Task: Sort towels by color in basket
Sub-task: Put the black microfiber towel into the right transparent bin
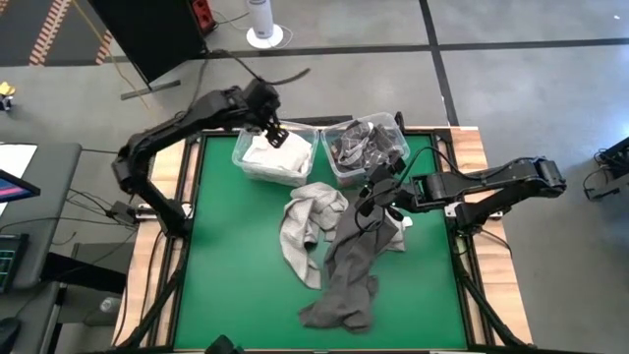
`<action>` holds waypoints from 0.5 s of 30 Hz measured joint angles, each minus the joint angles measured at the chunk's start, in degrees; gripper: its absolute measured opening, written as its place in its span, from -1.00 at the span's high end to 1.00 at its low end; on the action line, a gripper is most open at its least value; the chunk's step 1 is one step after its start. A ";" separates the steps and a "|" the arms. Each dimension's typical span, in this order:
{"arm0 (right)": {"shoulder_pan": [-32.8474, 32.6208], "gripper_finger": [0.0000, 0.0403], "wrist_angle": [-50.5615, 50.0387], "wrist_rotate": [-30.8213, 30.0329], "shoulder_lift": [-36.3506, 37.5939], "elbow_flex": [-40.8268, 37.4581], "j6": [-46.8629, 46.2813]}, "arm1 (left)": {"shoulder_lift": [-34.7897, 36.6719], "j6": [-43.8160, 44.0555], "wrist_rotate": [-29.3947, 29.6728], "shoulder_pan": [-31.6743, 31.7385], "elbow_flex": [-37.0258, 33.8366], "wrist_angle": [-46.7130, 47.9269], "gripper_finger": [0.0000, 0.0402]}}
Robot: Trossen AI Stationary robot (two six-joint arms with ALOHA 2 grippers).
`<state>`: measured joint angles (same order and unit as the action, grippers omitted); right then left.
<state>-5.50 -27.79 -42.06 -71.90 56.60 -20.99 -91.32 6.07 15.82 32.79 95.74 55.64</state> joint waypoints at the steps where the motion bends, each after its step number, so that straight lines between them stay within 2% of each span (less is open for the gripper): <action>1: 0.00 -0.29 0.00 0.00 0.00 0.00 0.00 | 1.15 -1.13 -0.30 -0.28 0.00 -0.36 -0.23; 7: -1.18 -0.29 -0.04 0.88 0.00 0.00 3.42 | 5.89 -5.88 -6.41 -5.41 -3.81 -1.22 -0.23; 15: -6.10 -0.29 2.43 6.98 0.00 0.00 8.41 | 8.67 -9.47 -8.34 -19.04 -17.79 -9.01 -0.23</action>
<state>-11.60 -25.36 -35.08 -71.90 56.60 -12.58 -82.65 -3.40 7.49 13.75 77.95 46.62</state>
